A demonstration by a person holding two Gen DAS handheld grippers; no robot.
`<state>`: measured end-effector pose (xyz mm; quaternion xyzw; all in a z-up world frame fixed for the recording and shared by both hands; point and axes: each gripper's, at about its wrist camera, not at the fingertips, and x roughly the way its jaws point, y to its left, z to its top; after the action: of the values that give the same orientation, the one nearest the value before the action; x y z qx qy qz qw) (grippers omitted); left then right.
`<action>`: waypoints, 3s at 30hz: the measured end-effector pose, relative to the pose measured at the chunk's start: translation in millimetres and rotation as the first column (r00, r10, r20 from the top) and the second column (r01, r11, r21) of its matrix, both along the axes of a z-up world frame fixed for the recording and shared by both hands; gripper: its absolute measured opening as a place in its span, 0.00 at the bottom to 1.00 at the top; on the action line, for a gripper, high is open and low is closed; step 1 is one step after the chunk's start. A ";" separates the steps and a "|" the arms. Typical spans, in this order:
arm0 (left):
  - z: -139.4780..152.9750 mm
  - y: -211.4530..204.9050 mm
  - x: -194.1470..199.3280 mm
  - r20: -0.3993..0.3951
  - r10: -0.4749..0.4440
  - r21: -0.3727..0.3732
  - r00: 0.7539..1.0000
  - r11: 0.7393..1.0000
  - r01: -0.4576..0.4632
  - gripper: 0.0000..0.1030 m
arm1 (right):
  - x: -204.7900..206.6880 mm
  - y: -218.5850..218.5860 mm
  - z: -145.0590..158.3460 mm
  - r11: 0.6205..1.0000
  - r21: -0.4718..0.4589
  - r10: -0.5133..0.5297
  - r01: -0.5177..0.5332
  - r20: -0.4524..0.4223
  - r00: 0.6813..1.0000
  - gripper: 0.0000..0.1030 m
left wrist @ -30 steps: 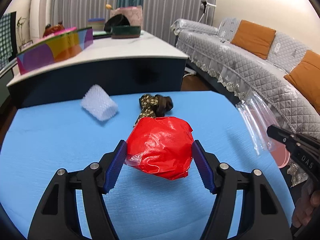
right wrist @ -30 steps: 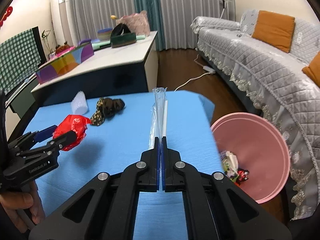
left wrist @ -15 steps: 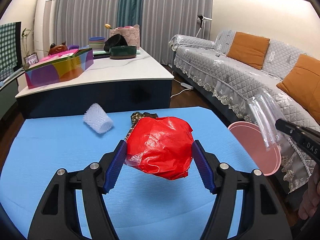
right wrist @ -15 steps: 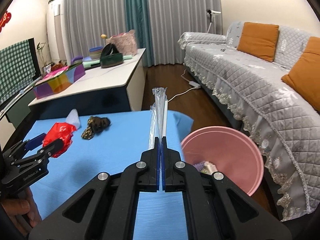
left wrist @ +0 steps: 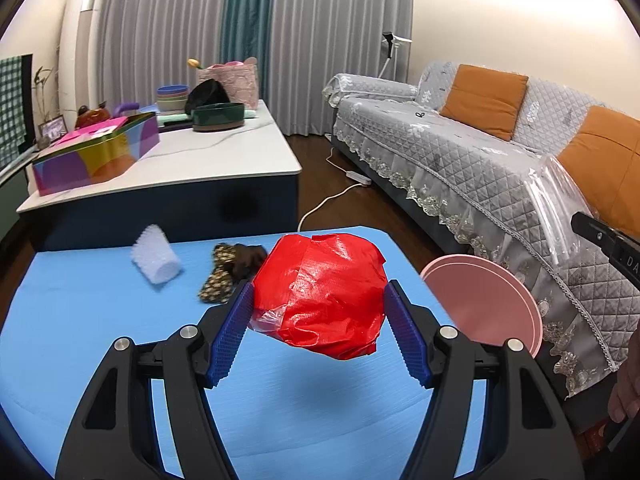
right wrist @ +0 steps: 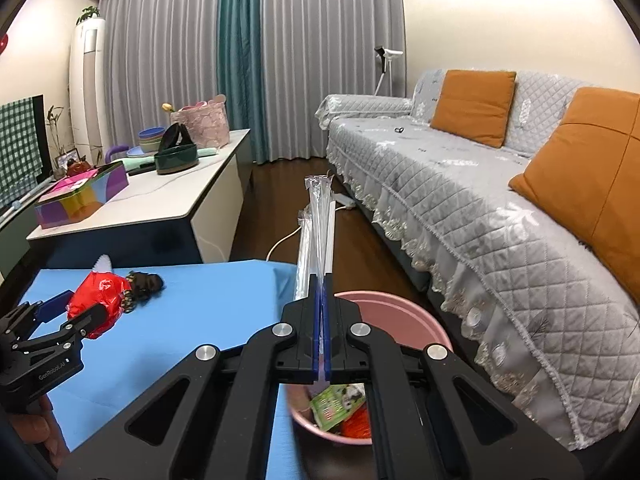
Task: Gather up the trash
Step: 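Carry the straws and red bag in both grippers toward the pink bin, then open both grippers to drop the straws and red bag into the bin, then move both open grippers back over the table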
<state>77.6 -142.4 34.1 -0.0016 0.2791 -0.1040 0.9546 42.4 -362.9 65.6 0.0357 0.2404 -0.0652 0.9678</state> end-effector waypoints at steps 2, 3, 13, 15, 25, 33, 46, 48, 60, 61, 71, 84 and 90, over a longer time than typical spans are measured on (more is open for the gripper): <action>-0.8 -7.5 2.1 -0.002 -0.006 0.003 1.000 1.000 0.006 0.63 | 1.5 -7.2 -2.4 1.000 -0.003 -0.013 0.013 -0.001 1.000 0.01; -1.3 -11.5 3.0 -0.003 -0.010 0.004 1.000 1.000 0.010 0.63 | 1.6 -9.7 -3.8 1.000 -0.003 -0.019 0.019 -0.002 1.000 0.01; -5.5 -51.8 16.5 -0.011 -0.064 0.023 0.998 0.998 0.064 0.63 | 6.9 -43.5 -19.3 0.996 0.028 -0.080 0.080 -0.012 0.997 0.01; -5.9 -61.2 19.2 -0.011 -0.081 0.026 0.997 0.996 0.081 0.63 | 9.3 -49.9 -24.3 0.995 0.037 -0.090 0.091 -0.021 0.996 0.01; -14.3 -95.6 38.3 -0.025 -0.126 0.027 0.992 0.992 0.127 0.63 | 22.8 -68.4 -42.0 0.990 0.064 -0.119 0.123 -0.052 0.991 0.01; -21.7 -124.6 56.9 -0.036 -0.163 0.025 0.986 0.986 0.164 0.63 | 35.0 -82.9 -54.2 0.987 0.067 -0.144 0.149 -0.071 0.987 0.01; -35.9 -157.0 73.7 -0.059 -0.224 0.032 0.973 0.974 0.226 0.64 | 48.1 -100.2 -70.8 0.980 0.084 -0.174 0.183 -0.102 0.979 0.01; -36.4 -160.4 75.2 -0.060 -0.228 0.031 0.972 0.973 0.230 0.64 | 49.5 -101.6 -72.8 0.979 0.084 -0.176 0.185 -0.106 0.979 0.01; -34.9 -176.6 85.2 -0.065 -0.277 0.026 0.959 0.960 0.279 0.66 | 52.6 -105.6 -75.2 0.978 0.071 -0.187 0.196 -0.117 0.975 0.03; -34.2 -177.3 85.7 -0.065 -0.286 0.023 0.956 0.957 0.288 0.70 | 52.3 -106.0 -74.9 0.977 0.068 -0.192 0.200 -0.117 0.974 0.06; -22.4 -160.5 76.7 -0.054 -0.279 0.003 0.959 0.960 0.279 0.83 | 47.4 -104.7 -65.5 0.972 0.068 -0.217 0.224 -0.101 0.971 0.42; -13.4 -60.3 45.9 -0.020 -0.139 -0.015 0.990 0.990 0.139 0.57 | 41.1 -37.1 -42.7 0.993 0.035 -0.114 0.115 -0.053 0.992 0.42; -14.1 1.4 43.3 -0.008 -0.045 -0.019 0.999 0.999 0.045 0.50 | 47.4 18.8 -35.3 0.999 0.036 -0.010 0.011 -0.024 1.000 0.42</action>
<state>120.9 -141.0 20.0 -0.0048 0.2823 -0.1280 0.9507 89.8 -344.1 30.4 0.0535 0.2530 -0.0663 0.9637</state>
